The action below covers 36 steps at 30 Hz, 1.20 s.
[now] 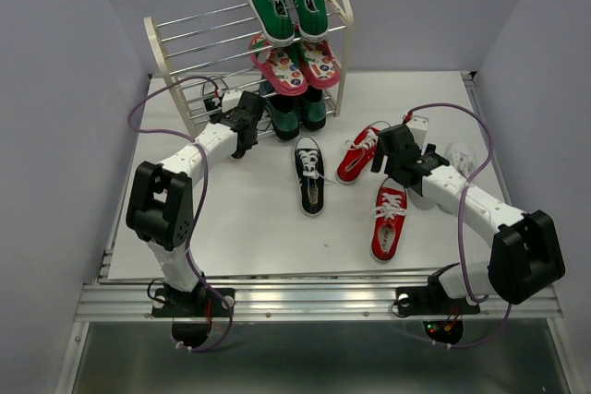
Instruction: Place and organize the shoes onto the shoe shelf
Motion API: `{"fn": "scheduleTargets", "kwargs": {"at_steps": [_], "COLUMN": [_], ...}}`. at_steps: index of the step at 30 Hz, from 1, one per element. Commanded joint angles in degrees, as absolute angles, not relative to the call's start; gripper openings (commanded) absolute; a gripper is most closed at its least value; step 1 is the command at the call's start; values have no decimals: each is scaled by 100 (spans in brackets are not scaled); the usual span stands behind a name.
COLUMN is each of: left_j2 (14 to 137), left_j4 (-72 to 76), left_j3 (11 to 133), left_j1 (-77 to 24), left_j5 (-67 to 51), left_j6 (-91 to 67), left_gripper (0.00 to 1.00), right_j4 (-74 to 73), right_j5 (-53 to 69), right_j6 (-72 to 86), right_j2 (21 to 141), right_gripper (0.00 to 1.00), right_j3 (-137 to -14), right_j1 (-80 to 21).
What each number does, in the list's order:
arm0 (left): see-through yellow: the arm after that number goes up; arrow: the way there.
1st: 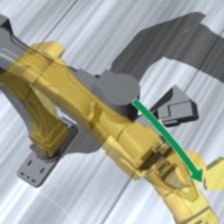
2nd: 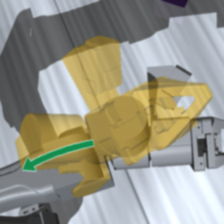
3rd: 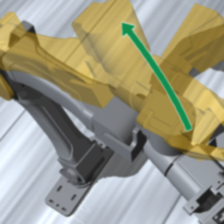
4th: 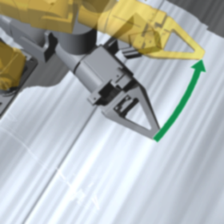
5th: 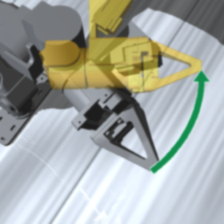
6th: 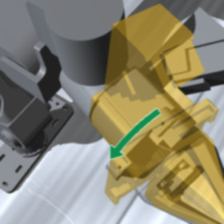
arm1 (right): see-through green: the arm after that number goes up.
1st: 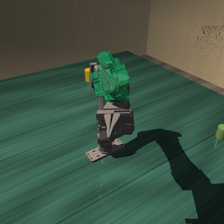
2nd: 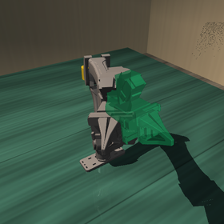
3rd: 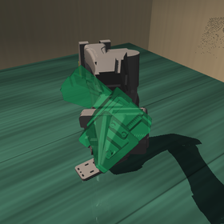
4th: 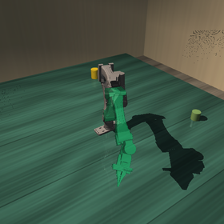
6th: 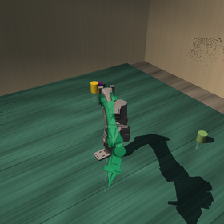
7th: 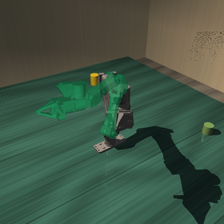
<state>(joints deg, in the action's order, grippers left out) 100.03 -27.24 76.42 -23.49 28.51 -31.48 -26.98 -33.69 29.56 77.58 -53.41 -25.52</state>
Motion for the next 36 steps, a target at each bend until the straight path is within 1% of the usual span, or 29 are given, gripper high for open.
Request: {"fn": "scheduleTargets", "kwargs": {"at_steps": [1, 12, 25, 30, 36], "left_j2": [9993, 10248, 10169, 9888, 9809], "left_j4": [-2330, -2048, -1714, -1214, -967], "left_j3": [8112, 8121, 7998, 7568, 7515], "left_j1": [-2180, -2171, -2171, -2171, -2145], "left_j5": [3287, 3357, 3235, 2989, 2857], "left_j6": [-3182, -3112, -2822, -2462, -2127], "left_gripper": [0, 0, 0, 0, 0], "right_j4": [-2566, -2558, -2549, -2505, -2487], "right_j5": [-3524, -3568, -3604, -3612, -3612], "right_j6": [2936, 2927, 2927, 2892, 2857], "right_j2": [7567, 7594, 7682, 7655, 7620], "right_gripper": [100, 100, 100, 100, 100], "right_j3": [-5300, -5282, -5282, -5256, -5274], "right_j1": [-2540, -2540, -2540, -2540, -2540]}}
